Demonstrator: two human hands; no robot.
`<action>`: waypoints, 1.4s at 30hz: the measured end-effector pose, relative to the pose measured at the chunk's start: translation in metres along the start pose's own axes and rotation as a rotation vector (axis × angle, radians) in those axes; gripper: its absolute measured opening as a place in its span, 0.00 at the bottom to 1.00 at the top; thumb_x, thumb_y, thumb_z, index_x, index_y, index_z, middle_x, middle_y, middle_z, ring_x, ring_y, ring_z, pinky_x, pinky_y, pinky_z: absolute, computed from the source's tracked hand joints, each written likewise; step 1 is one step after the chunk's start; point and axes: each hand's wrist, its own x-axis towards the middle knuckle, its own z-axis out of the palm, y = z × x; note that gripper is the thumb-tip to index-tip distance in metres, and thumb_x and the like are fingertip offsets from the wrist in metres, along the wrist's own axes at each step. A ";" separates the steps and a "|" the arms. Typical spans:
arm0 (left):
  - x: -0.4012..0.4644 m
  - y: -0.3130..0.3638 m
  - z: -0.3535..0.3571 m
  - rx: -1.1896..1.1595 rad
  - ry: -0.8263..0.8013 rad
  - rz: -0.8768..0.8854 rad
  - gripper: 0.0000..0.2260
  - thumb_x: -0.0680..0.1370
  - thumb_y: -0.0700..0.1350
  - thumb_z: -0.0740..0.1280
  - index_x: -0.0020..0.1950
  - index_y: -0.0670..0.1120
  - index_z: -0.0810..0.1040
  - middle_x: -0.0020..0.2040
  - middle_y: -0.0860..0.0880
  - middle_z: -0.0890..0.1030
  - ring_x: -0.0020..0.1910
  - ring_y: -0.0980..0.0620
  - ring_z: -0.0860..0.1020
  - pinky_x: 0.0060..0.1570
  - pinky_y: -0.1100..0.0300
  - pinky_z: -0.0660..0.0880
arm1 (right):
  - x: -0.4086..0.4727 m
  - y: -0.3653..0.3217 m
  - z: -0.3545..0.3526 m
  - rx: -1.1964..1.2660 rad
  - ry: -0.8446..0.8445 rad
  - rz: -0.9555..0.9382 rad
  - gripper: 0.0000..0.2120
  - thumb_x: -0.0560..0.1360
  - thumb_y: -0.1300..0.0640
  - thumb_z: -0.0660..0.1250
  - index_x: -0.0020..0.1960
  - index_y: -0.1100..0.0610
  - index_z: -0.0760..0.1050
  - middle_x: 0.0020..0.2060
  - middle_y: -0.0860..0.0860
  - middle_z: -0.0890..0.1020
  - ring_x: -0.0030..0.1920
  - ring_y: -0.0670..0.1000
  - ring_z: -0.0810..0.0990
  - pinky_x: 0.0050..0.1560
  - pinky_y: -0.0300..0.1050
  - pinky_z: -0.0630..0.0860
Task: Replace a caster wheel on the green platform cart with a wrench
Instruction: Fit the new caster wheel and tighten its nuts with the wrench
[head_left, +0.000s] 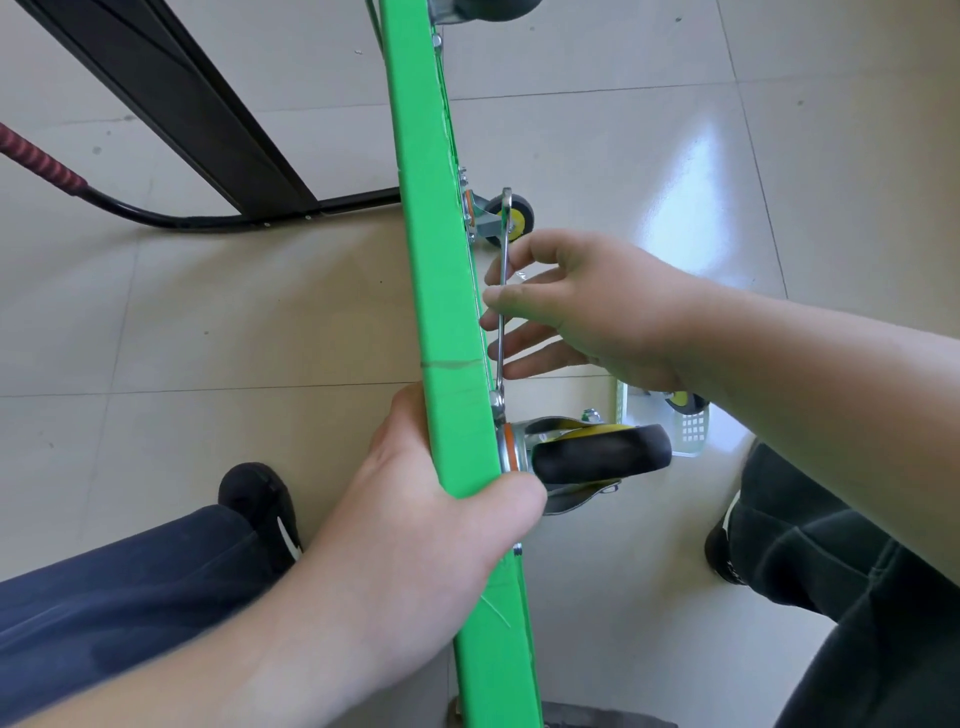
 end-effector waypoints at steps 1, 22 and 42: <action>0.000 -0.001 -0.001 -0.007 -0.006 -0.009 0.27 0.66 0.58 0.69 0.65 0.62 0.72 0.58 0.59 0.82 0.56 0.58 0.81 0.57 0.53 0.80 | 0.000 0.002 0.000 0.021 -0.006 0.016 0.11 0.79 0.58 0.72 0.59 0.60 0.76 0.49 0.60 0.86 0.45 0.61 0.87 0.47 0.56 0.86; 0.003 -0.001 -0.005 -0.040 -0.068 -0.060 0.20 0.66 0.58 0.69 0.57 0.65 0.73 0.53 0.59 0.82 0.45 0.64 0.81 0.45 0.60 0.78 | 0.017 0.034 0.009 0.087 0.077 0.548 0.12 0.84 0.61 0.65 0.43 0.66 0.75 0.25 0.55 0.82 0.36 0.52 0.83 0.51 0.47 0.82; 0.002 0.001 -0.005 -0.039 -0.084 -0.073 0.19 0.66 0.57 0.68 0.56 0.64 0.73 0.52 0.57 0.82 0.44 0.62 0.81 0.42 0.62 0.78 | 0.002 -0.006 -0.011 -0.123 0.146 -0.159 0.05 0.81 0.58 0.70 0.52 0.60 0.78 0.44 0.60 0.87 0.41 0.55 0.88 0.45 0.49 0.86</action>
